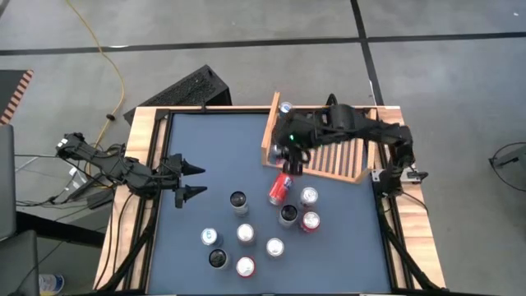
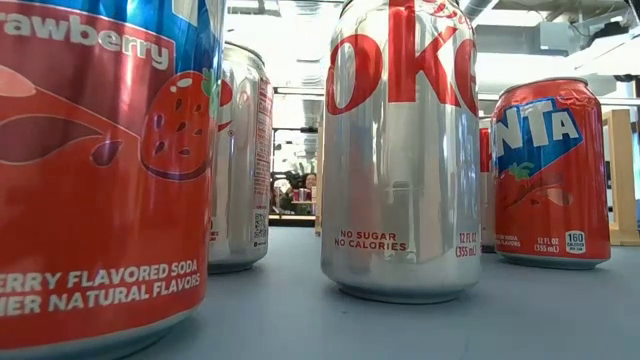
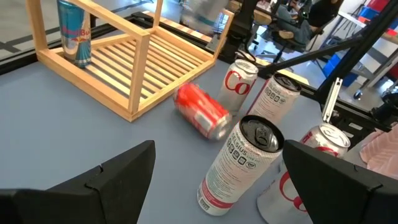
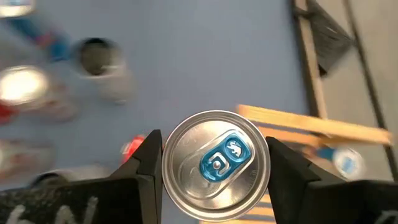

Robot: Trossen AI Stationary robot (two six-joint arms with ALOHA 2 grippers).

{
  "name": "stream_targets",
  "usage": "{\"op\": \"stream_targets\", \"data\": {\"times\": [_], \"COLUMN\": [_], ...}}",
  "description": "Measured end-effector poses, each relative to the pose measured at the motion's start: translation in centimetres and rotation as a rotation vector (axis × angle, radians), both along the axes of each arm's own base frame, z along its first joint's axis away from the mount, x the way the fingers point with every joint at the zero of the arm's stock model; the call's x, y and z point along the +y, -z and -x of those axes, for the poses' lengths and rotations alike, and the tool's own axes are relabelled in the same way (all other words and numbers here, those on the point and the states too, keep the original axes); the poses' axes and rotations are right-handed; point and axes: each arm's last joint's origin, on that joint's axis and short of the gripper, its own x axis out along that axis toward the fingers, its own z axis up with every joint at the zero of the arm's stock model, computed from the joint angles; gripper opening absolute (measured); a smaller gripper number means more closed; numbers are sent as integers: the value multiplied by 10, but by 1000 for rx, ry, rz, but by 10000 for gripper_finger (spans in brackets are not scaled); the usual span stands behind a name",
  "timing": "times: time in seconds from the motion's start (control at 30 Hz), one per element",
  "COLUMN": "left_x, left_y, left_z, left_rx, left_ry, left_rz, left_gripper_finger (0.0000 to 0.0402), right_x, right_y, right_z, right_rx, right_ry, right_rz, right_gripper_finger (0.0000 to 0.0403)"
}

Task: Place canned beverage on shelf
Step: Put the right blue soda can aligned with the other blue soda can on the shelf

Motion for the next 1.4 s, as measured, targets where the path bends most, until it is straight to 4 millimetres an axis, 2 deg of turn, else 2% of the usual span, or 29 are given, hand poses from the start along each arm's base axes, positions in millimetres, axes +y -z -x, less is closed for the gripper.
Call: {"op": "stream_targets", "data": {"times": [0.1,0.2,0.3,0.4,0.6,0.7,0.9,1.03,1.23,1.4], "left_x": [0,0,0,0,0,1,1,2,2,2], "left_y": [0,0,0,0,2,3,3,4,4,3], "left_z": [0,0,0,0,0,0,0,0,0,0], "left_rx": [1,0,0,2,21,25,22,30,30,27], "left_ry": [-11,-14,-16,-15,-23,-36,-61,-61,-67,-84], "left_rz": [-3,-4,-4,-4,-12,-16,-15,-19,-22,-26], "left_gripper_finger": [341,341,341,341,341,341,341,341,341,341], "right_x": [-24,-50,-76,-100,-134,-148,-163,-157,-154,-158], "right_y": [3,11,27,35,65,69,77,80,117,134], "right_z": [1,-7,-16,-14,-24,-23,-19,-6,0,10], "right_rx": [23,42,93,117,203,195,107,89,23,6], "right_ry": [73,122,167,193,205,220,212,226,245,268], "right_rz": [2,7,10,-35,-83,-97,-175,-166,-144,-138], "right_gripper_finger": [177,177,177,177,177,177,177,177,177,177]}}
